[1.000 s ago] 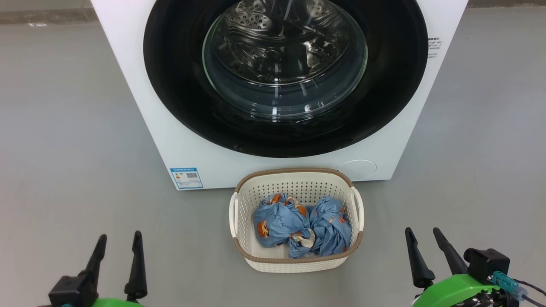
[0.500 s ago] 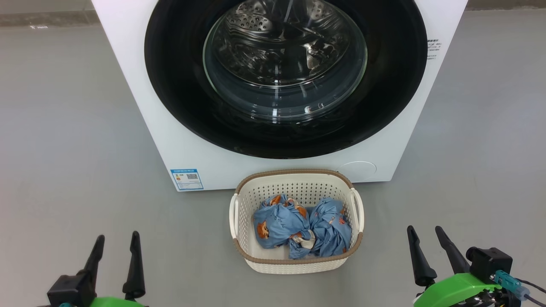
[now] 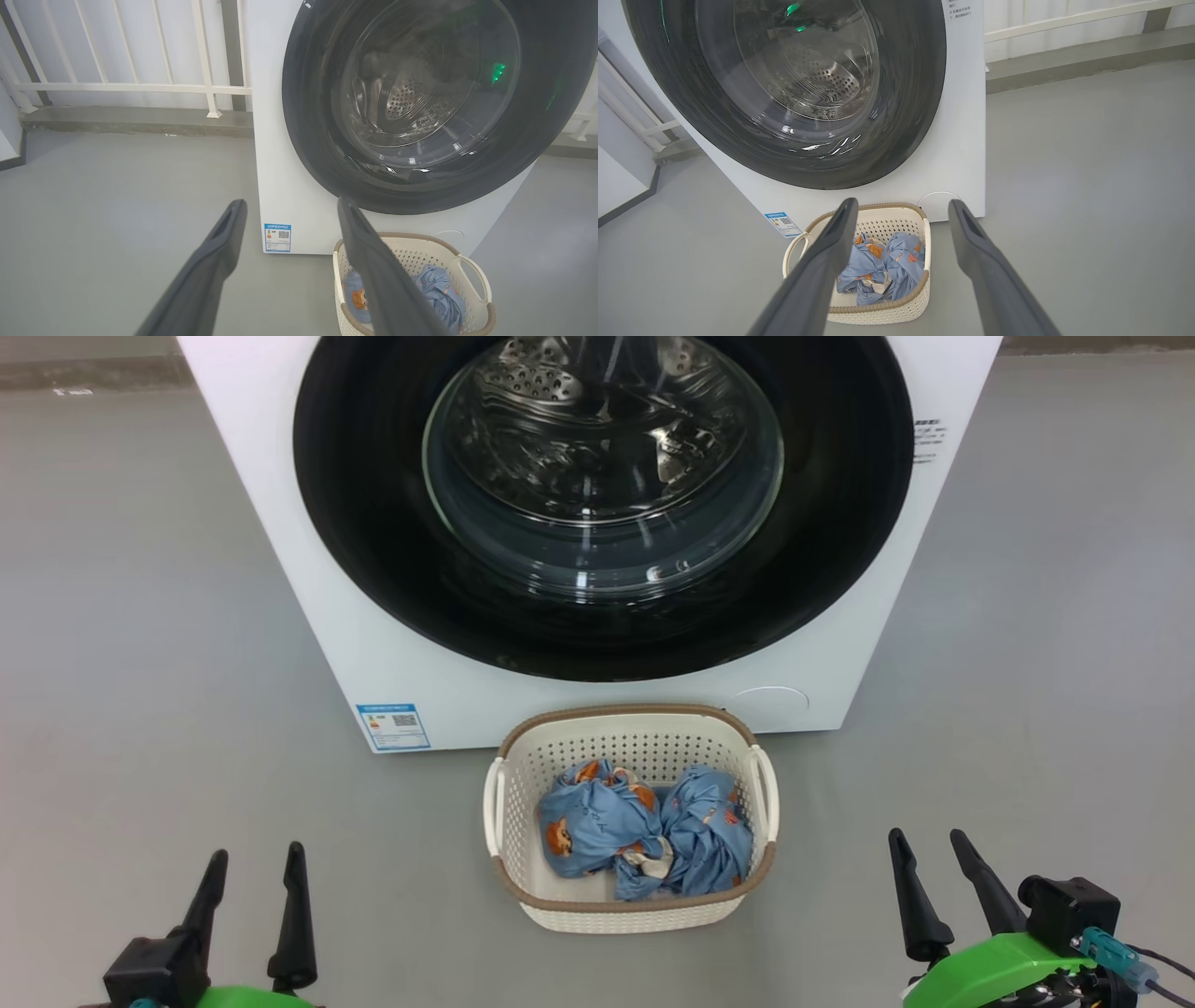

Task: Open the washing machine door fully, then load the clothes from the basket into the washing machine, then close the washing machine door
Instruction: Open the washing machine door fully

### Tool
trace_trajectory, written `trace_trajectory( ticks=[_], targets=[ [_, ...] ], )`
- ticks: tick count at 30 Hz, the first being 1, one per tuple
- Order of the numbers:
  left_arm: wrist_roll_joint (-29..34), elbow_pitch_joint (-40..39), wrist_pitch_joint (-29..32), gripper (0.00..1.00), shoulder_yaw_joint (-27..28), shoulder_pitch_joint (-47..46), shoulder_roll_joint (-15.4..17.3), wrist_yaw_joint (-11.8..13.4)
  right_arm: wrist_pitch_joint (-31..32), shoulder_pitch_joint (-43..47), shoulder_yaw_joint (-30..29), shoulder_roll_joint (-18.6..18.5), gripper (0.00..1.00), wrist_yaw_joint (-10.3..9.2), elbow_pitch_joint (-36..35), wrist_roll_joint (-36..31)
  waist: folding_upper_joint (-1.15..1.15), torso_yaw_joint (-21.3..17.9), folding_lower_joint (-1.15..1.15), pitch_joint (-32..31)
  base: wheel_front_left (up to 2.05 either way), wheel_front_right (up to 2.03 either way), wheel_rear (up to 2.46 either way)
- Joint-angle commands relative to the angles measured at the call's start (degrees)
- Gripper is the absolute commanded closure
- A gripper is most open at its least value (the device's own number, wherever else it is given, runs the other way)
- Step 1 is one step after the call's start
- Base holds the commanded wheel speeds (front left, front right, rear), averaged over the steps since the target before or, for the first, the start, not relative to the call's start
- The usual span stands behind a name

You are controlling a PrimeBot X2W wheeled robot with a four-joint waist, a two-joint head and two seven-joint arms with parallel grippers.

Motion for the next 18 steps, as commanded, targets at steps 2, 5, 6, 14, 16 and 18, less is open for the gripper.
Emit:
trace_trajectory(
  ticks=[2, 5, 6, 14, 16, 18],
  targets=[
    [0.5, -1.3, -0.4, 0.00, 1.6, -2.3, 1.0, -0.2, -0.8, -2.1, 1.1, -0.2, 0.00, 0.07, -1.5, 0.0, 0.00, 0.0, 0.00, 0.1, 0.92, 0.92, -1.84],
    [0.4, -1.3, -0.4, 0.00, 1.7, -2.3, 1.0, -0.2, -0.8, -2.1, 1.0, -0.2, 0.00, 0.07, -1.6, 0.0, 0.00, 0.0, 0.00, 0.2, 1.12, 1.12, -2.23],
    [0.4, -1.3, -0.4, 0.00, 1.7, -2.4, 1.0, -0.2, -0.8, -2.1, 1.0, -0.2, 0.00, 0.07, -1.6, 0.0, 0.00, 0.0, 0.00, 0.2, 1.23, 1.23, -2.46],
    [0.4, -1.3, -0.4, 0.00, 1.8, -2.5, 1.0, -0.2, -0.8, -2.2, 1.1, -0.2, 0.00, 0.07, -1.9, 0.1, 0.00, 0.0, 0.00, 0.4, 1.23, 1.23, -2.46],
    [0.5, -1.3, -0.4, 0.00, 1.7, -2.5, 1.0, -0.2, -0.8, -2.2, 1.1, -0.2, 0.00, 0.07, -1.9, 0.1, 0.00, 0.0, 0.00, 0.5, 1.23, 1.23, -2.46],
    [0.3, -1.3, -0.4, 0.00, 1.6, -2.5, 1.0, -0.2, -0.8, -2.2, 1.0, -0.2, 0.00, 0.07, -1.9, 0.1, 0.00, 0.0, 0.00, 0.7, 1.23, 1.23, -2.46]
  ],
)
